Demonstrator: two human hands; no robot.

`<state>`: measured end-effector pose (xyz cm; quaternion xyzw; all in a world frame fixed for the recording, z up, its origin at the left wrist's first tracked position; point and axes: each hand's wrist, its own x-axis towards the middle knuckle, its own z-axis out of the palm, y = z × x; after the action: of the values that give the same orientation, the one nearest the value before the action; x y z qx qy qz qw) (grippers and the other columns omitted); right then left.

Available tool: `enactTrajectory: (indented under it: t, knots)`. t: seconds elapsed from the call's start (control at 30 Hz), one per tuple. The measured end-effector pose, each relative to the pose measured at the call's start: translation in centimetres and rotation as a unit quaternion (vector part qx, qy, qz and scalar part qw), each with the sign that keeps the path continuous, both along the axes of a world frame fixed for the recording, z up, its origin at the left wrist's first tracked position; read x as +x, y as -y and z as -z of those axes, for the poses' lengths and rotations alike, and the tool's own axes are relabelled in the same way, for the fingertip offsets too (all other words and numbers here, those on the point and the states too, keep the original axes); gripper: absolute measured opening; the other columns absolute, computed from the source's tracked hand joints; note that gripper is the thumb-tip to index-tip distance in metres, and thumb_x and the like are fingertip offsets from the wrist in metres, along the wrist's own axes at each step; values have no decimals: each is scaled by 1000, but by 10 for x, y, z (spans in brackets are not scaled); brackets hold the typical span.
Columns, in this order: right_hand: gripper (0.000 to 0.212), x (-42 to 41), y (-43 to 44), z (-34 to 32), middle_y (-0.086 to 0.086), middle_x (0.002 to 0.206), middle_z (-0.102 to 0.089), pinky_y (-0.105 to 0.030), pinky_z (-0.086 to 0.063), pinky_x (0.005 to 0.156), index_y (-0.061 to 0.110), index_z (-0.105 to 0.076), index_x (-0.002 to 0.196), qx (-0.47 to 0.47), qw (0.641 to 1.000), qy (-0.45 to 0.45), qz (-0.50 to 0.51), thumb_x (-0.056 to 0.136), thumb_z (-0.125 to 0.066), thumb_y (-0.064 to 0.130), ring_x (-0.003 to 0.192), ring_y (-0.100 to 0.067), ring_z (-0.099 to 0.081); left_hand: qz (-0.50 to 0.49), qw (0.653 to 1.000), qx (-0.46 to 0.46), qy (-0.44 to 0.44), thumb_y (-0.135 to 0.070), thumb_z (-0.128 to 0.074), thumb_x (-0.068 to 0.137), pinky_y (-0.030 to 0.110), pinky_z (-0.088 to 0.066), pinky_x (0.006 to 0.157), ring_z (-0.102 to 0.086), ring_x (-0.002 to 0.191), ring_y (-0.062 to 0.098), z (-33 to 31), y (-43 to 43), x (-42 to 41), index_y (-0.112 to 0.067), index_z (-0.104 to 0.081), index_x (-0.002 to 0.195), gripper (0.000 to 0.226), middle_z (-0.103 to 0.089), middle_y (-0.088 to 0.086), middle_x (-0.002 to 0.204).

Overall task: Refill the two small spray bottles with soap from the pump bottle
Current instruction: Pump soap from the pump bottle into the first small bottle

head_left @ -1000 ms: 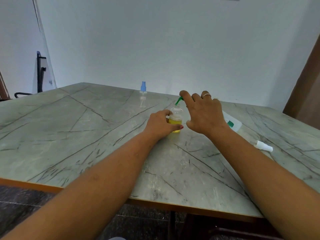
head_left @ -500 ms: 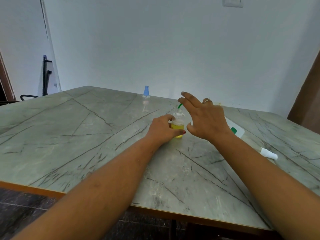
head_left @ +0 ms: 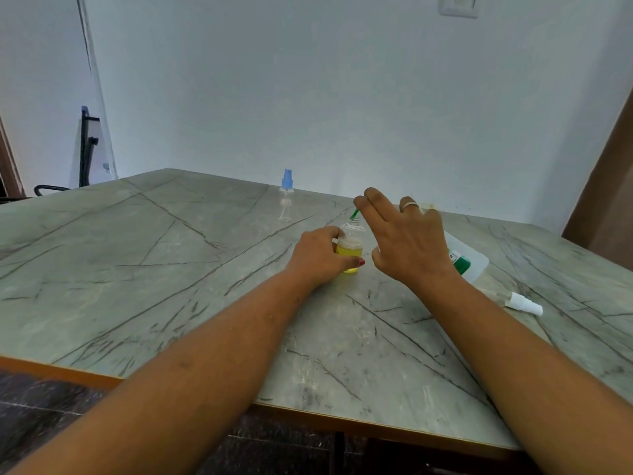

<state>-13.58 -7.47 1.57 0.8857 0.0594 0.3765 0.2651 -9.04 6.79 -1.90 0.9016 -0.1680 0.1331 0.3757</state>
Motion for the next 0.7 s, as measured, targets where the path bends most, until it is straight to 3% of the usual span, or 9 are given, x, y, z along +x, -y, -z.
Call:
enactTrajectory:
  t: [0.23,0.53,0.7]
  knots:
    - [66,-1,-4,-3,0,138,-38,-36,-52,66,26,-32,130,11,1000,-1,-9,75,-65,42,104,-32,-57,1,1000,2,5,-47,-71,74,26,-44,87,-55,109,19,-1,0,-3,-16,-47,132,70,-56,4,129]
    - [74,0,-3,0,1,143,-29,-35,-51,70,25,-20,134,8,1000,-7,-7,77,-64,42,110,-31,-53,0,1000,-1,8,-48,-70,74,22,-40,82,-55,108,19,-2,-1,-3,-15,-47,132,70,-55,5,130]
    - [72,-3,-1,-2,0,142,-34,-36,-51,69,25,-27,135,9,1000,-7,-12,76,-65,41,107,-32,-55,3,1000,0,2,-47,-71,75,22,-42,83,-56,108,19,-2,-1,-4,-16,-47,132,70,-55,5,130]
